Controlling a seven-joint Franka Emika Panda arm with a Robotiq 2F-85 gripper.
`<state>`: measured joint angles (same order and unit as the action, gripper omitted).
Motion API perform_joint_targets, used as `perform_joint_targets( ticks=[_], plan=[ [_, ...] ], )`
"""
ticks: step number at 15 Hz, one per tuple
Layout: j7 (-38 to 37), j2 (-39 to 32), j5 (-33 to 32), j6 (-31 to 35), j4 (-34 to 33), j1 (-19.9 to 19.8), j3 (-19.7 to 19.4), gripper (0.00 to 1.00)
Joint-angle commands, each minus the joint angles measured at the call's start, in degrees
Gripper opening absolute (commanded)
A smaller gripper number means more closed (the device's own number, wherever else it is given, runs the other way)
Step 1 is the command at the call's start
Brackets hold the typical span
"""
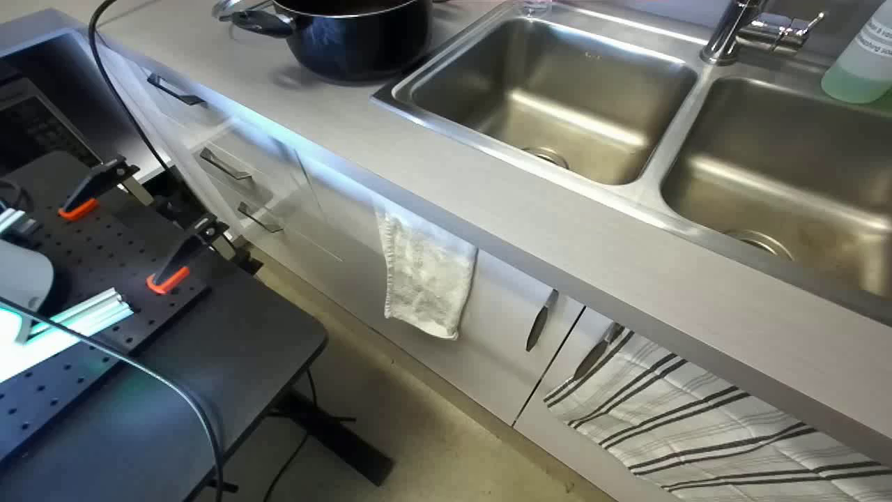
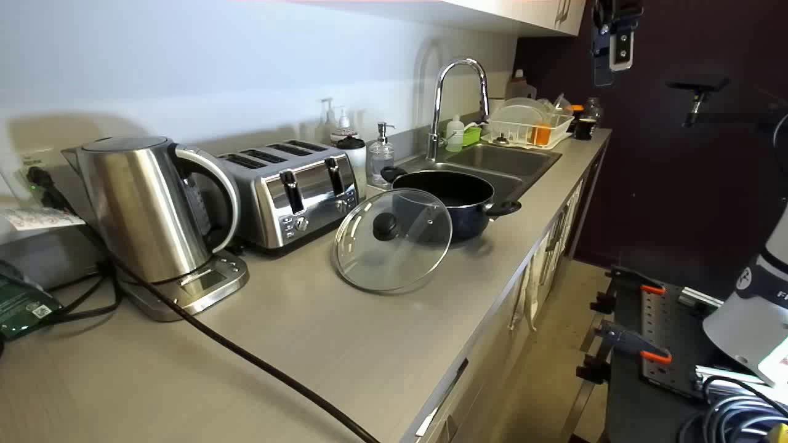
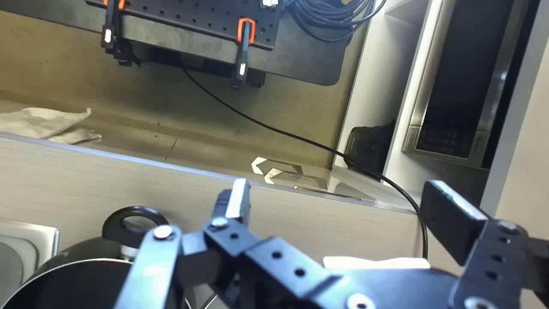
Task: Put the lid on the pot
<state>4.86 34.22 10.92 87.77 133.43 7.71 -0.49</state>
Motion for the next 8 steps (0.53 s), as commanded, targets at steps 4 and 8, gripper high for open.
perform_joint_targets(
  ticks=[4,8],
  plan=[
    [0.5,0.0,0.4,-0.2,-0.2,-1.2,0.9,1.00],
    [0.7,-0.5,0.0,0.2,-0.3,-1.2,1.2,1.00]
  ],
)
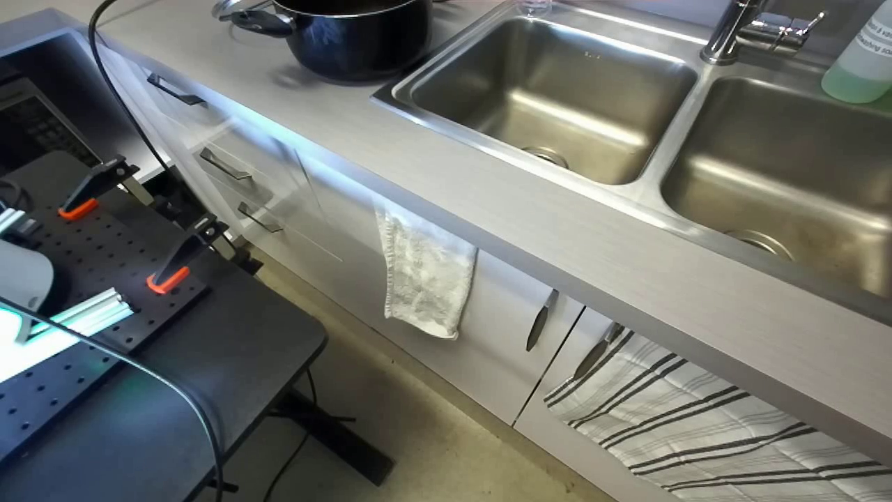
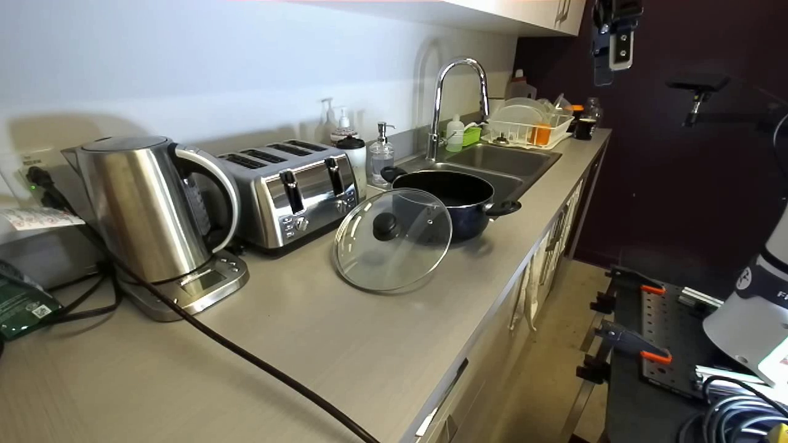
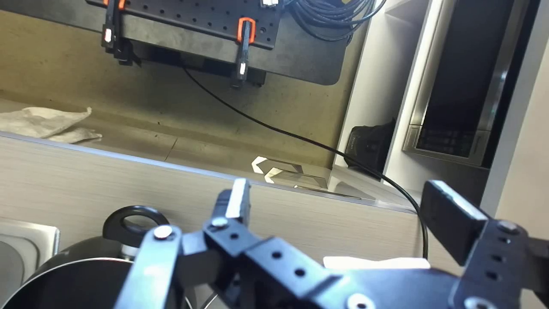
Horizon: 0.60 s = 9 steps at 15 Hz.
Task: Put the lid on the pot
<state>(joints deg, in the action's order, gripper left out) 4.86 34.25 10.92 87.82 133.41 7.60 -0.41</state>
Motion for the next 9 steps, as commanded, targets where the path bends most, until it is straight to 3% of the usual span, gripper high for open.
perform_joint_targets(
  ticks=[1,9],
  plan=[
    [0.7,-1.0,-0.6,0.7,-0.5,-1.2,1.5,1.00],
    [-0.3,-8.0,-10.4,8.5,-2.0,-0.3,7.3,1.00]
  ],
)
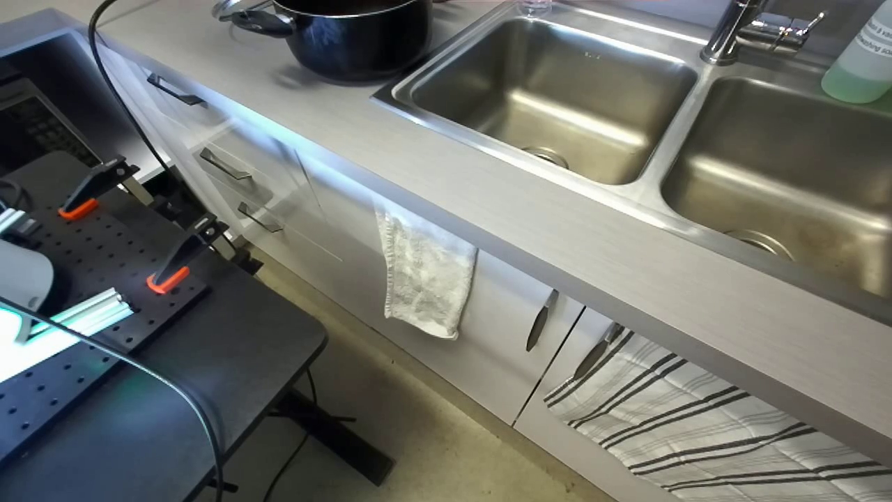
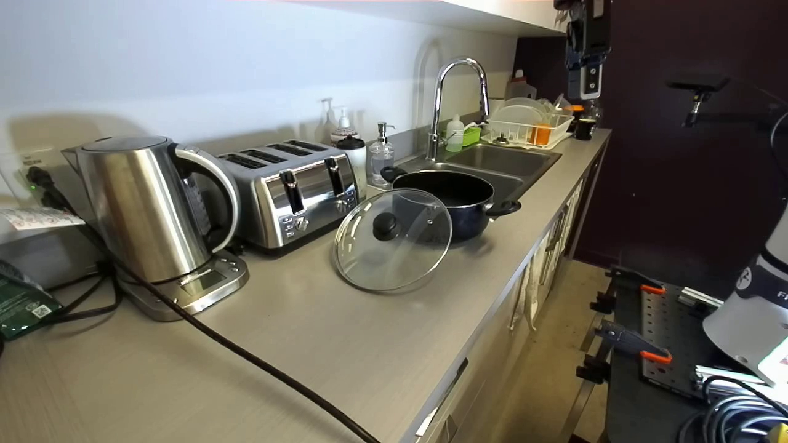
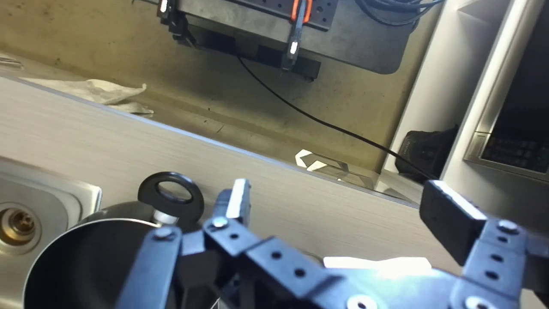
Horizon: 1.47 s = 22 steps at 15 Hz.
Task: Put the lid on the pot
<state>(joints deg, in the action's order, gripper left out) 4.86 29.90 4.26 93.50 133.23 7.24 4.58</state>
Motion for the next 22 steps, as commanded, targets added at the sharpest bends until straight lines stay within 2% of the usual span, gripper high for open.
perform_joint_targets(
  ticks=[1,9,12,17,22],
  plan=[
    [-0.3,-5.1,-5.4,5.0,-2.0,0.3,3.1,1.00],
    [-2.7,-17.7,-19.4,18.4,-6.7,0.6,7.8,1.00],
    [-5.0,-23.5,-26.2,19.9,-10.6,0.8,9.0,1.00],
    [-10.5,-34.8,-37.4,18.6,-19.6,2.8,9.7,1.00],
    [-14.4,-44.2,-43.7,16.9,-27.5,6.4,8.4,1.00]
  ],
)
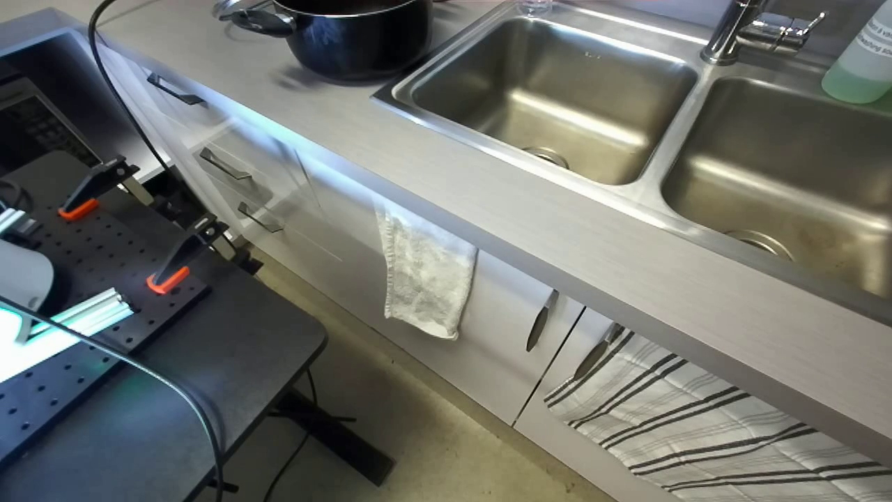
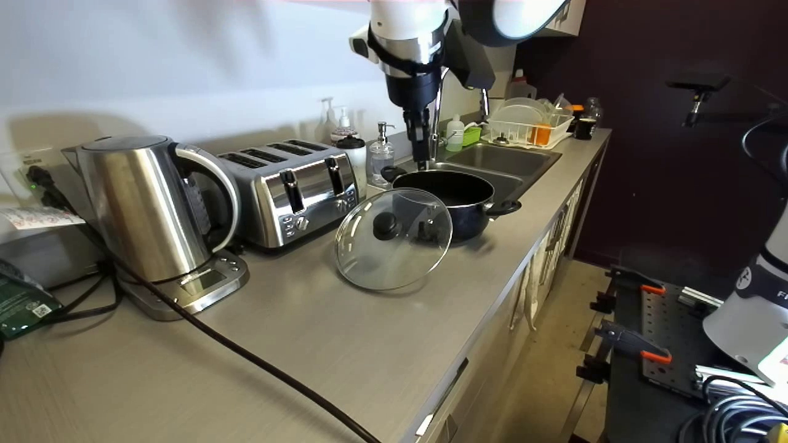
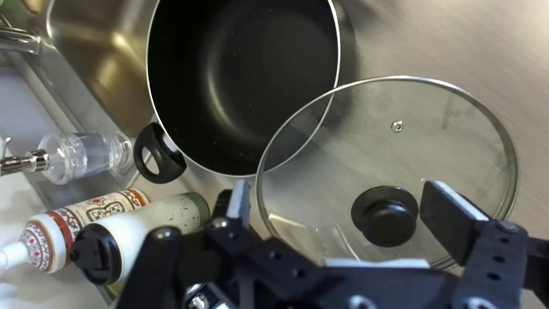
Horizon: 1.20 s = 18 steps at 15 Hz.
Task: Put the lid on the pot
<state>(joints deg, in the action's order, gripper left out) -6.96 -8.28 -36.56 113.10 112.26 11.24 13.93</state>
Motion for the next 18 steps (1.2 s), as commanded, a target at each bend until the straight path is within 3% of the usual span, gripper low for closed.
perform_joint_targets(
  ticks=[1,10,18],
  plan=[
    [-3.0,-7.6,-2.6,-3.0,-8.0,3.0,-1.2,1.00],
    [-3.4,-18.2,-0.8,-5.7,-17.4,5.8,-4.1,1.00],
    [-3.1,-22.4,0.2,-7.1,-19.8,7.6,-4.9,1.00]
  ],
)
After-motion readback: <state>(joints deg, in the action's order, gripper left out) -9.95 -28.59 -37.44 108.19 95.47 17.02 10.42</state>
